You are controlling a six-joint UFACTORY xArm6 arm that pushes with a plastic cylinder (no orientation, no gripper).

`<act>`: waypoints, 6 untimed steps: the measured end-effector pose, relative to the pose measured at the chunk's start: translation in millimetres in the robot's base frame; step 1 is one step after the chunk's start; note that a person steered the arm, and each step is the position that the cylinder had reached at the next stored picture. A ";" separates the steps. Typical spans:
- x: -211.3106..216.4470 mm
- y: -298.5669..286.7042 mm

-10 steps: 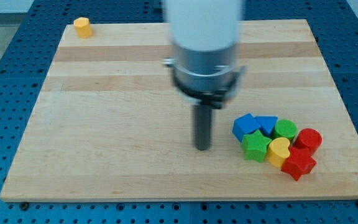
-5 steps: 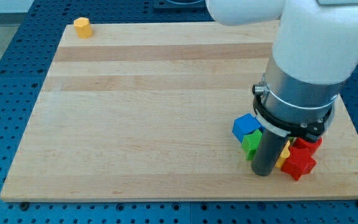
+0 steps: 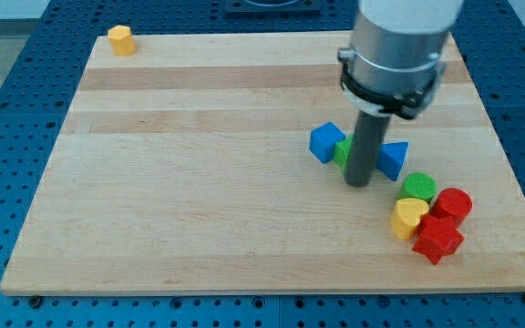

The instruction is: Move the green star to the top right

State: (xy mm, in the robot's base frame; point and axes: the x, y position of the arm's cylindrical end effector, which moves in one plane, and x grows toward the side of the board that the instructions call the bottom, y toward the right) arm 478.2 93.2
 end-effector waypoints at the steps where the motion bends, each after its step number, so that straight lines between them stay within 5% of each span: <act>1: -30.3 -19.2; 3: -63.2 -30.9; 6: -54.4 27.0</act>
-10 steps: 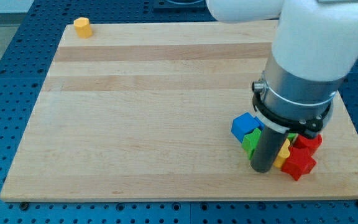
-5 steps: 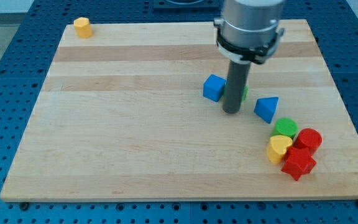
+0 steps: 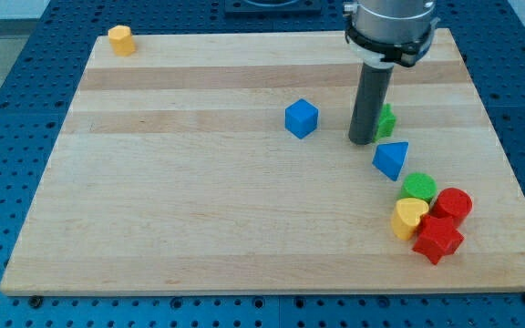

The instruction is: Move the green star to the top right

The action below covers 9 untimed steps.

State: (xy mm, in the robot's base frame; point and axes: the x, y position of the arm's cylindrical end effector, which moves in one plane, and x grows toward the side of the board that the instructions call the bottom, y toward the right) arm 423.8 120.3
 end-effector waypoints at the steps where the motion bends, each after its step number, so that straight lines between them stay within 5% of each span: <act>1: 0.0 7.0; 9: -85.1 85.0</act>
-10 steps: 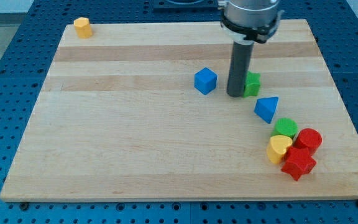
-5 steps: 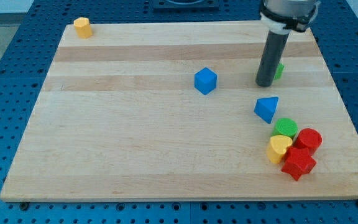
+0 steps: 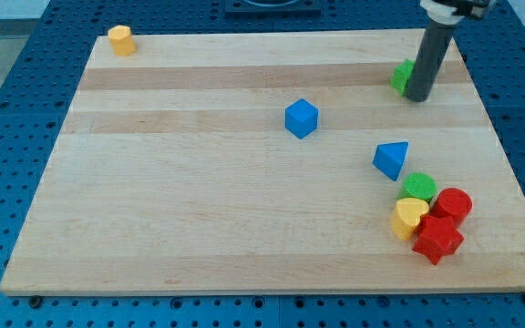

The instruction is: Move the green star to the top right

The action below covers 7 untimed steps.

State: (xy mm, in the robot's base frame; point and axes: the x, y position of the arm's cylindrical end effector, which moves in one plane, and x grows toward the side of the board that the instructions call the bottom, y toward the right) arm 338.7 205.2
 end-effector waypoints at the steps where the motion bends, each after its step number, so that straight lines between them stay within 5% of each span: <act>1: -17.8 0.0; 3: -62.6 -13.0; 7: -86.7 -45.4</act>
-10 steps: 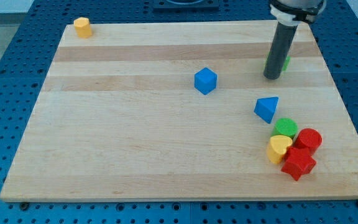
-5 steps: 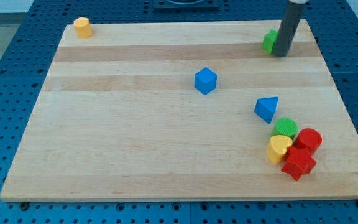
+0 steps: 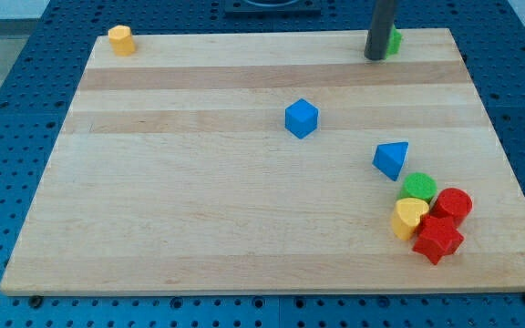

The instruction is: Move the green star to the top right

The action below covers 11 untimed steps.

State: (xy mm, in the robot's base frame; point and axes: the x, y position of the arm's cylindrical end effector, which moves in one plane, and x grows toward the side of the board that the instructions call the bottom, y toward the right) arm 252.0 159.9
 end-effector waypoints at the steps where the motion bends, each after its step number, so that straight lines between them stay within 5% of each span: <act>1: -0.9 0.0; 11: 6.8 -3.3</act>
